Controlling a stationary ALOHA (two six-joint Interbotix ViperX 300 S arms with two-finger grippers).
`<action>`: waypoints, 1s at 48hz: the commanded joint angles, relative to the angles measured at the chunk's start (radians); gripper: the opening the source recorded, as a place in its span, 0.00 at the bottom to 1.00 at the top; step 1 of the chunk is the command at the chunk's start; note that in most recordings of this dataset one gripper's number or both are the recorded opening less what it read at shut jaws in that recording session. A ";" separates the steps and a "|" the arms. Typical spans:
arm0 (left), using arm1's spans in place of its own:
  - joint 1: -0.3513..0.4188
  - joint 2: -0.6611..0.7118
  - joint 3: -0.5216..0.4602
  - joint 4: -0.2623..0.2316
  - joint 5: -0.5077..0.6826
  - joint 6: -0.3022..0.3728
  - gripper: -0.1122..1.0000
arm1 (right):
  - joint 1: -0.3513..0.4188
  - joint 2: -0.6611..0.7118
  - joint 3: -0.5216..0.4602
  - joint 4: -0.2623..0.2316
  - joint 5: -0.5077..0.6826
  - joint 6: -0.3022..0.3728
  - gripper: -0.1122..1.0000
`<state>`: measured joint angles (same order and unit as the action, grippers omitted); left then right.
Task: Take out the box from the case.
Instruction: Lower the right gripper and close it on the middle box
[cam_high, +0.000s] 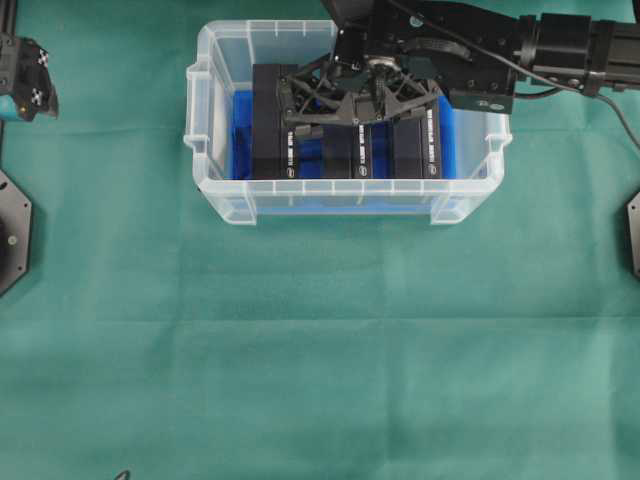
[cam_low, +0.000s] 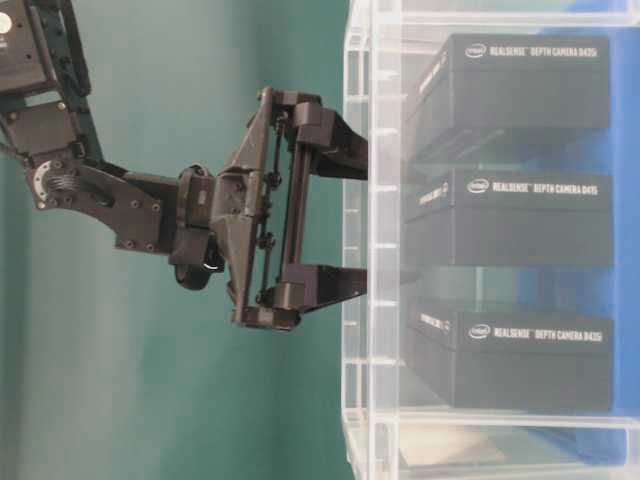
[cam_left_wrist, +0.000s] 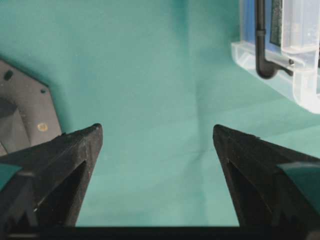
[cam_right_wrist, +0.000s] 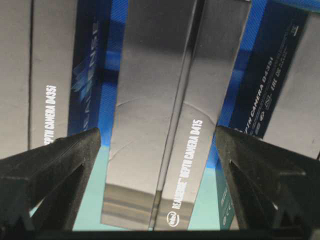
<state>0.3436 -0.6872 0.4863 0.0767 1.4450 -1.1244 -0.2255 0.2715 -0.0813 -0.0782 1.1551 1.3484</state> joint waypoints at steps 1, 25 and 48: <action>0.005 -0.002 -0.021 -0.002 -0.005 0.000 0.94 | -0.003 -0.014 -0.006 0.002 -0.008 -0.002 0.95; 0.005 -0.002 -0.018 -0.002 -0.008 0.002 0.94 | -0.023 0.017 -0.002 0.002 -0.034 -0.006 0.95; 0.005 -0.002 -0.018 -0.002 -0.008 0.002 0.94 | -0.026 0.029 0.020 0.021 -0.037 -0.003 0.95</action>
<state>0.3451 -0.6872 0.4863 0.0752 1.4419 -1.1244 -0.2516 0.3191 -0.0537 -0.0583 1.1244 1.3438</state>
